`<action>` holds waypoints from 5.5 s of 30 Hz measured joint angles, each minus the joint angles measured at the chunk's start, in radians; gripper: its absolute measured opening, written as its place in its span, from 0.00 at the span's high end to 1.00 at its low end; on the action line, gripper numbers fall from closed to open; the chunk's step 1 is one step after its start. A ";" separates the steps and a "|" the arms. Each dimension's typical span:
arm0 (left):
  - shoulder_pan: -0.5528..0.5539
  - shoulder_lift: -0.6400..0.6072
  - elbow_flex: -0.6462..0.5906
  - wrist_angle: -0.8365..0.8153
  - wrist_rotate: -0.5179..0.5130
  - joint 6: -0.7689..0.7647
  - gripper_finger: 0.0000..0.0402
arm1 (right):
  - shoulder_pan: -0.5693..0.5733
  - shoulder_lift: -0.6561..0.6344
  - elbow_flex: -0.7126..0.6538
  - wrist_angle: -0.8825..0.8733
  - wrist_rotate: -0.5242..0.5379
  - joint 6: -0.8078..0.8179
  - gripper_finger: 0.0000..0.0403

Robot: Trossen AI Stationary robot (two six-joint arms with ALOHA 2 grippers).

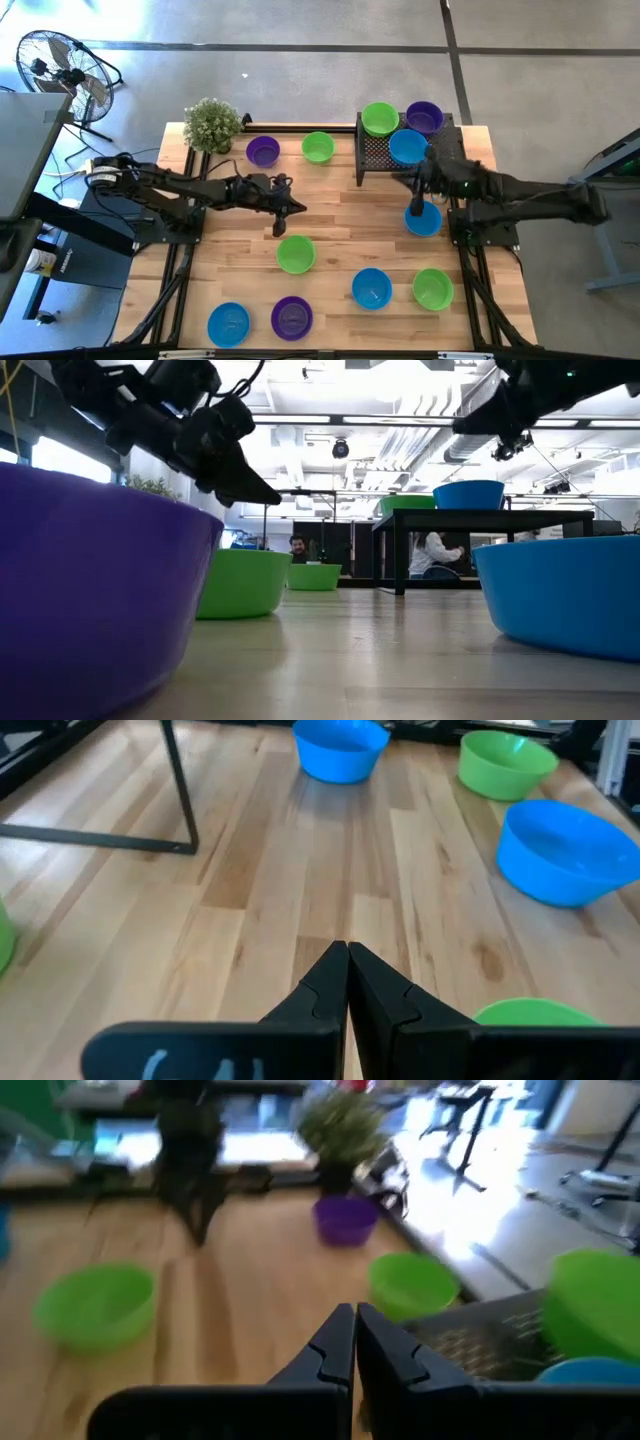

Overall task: Pick & Place Mini bowls
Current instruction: Stack the blue bowl on the other blue bowl on the shelf, then stack the green bowl on the other green bowl on the shelf

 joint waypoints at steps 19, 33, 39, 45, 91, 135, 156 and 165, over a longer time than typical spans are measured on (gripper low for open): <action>-0.011 0.047 -0.006 0.270 0.029 0.075 1.00 | 0.617 0.327 0.122 -0.545 0.338 0.730 0.98; -0.011 0.179 -0.070 0.510 0.031 0.046 1.00 | 0.604 0.652 0.230 -0.817 0.135 1.081 0.63; -0.011 0.179 -0.070 0.501 0.032 0.050 1.00 | 0.545 0.724 0.230 -0.837 0.131 1.091 0.62; -0.011 0.179 -0.069 0.467 0.050 0.049 1.00 | 0.490 0.790 0.230 -0.842 0.119 1.083 0.70; -0.011 0.179 -0.069 0.464 0.058 0.026 1.00 | 0.194 0.762 1.195 -1.223 0.160 0.376 0.99; -0.011 0.179 -0.069 0.450 0.058 0.026 1.00 | -0.376 0.863 0.981 -1.220 -0.099 -0.129 0.90; -0.011 0.179 -0.069 0.450 0.058 0.026 1.00 | -0.373 0.850 0.981 -1.190 -0.107 -0.132 0.99; -0.011 0.179 -0.069 0.441 0.072 0.027 1.00 | -0.266 0.536 0.736 -0.743 -0.147 -0.145 1.00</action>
